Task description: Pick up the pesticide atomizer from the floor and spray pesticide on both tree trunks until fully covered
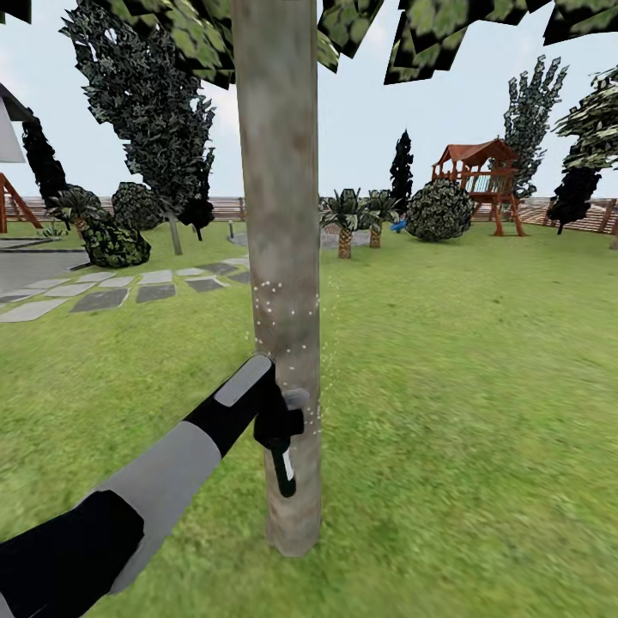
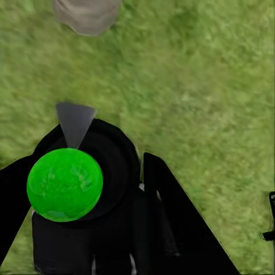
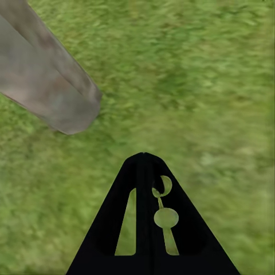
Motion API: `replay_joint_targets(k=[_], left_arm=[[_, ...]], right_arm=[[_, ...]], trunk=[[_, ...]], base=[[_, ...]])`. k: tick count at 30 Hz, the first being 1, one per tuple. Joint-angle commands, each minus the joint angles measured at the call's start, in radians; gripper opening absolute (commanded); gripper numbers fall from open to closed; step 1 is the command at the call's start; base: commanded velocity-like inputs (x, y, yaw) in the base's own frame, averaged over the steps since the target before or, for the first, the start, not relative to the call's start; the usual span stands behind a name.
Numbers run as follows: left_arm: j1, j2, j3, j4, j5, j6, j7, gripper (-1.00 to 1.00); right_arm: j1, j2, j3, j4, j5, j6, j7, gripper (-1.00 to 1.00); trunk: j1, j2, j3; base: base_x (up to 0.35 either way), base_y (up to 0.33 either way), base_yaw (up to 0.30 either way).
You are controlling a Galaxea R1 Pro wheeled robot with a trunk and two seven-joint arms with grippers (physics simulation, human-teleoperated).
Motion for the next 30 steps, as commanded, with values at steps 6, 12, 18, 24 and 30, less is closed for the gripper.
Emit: replay_joint_targets(k=[6,12,18,24,30], left_arm=[[0.156,0.002,-0.062,-0.002,-0.151,-0.128,-0.001,-1.0],[0.3,0.002,-0.083,0.007,-0.443,-0.285,-0.217,-1.0],[0.345,0.01,-0.084,0.014,-0.497,-0.386,-0.265,-1.0],[0.383,0.019,-0.101,0.011,-0.533,-0.453,-0.268,-1.0],[0.399,0.019,-0.111,0.006,-0.54,-0.456,-0.307,-1.0]], right_arm=[[0.0,-0.001,-0.004,0.001,-0.009,-0.001,0.008,-1.0],[0.0,-0.001,-0.005,0.0,-0.011,-0.001,0.008,-1.0],[0.0,-0.002,-0.004,0.0,-0.008,-0.004,0.009,-1.0],[0.0,-0.002,0.006,0.0,-0.005,-0.004,0.009,-1.0],[0.0,-0.003,0.006,0.0,-0.005,-0.004,0.009,-1.0]], trunk=[[0.0,-0.001,-0.001],[0.0,-0.001,-0.001],[0.0,-0.001,-0.001],[0.0,-0.001,-0.001],[0.0,-0.001,-0.001]], base=[[0.0,0.0,0.0],[0.0,0.0,0.0],[0.0,0.0,-0.001],[0.0,0.213,-0.177],[0.0,0.328,-0.279]])
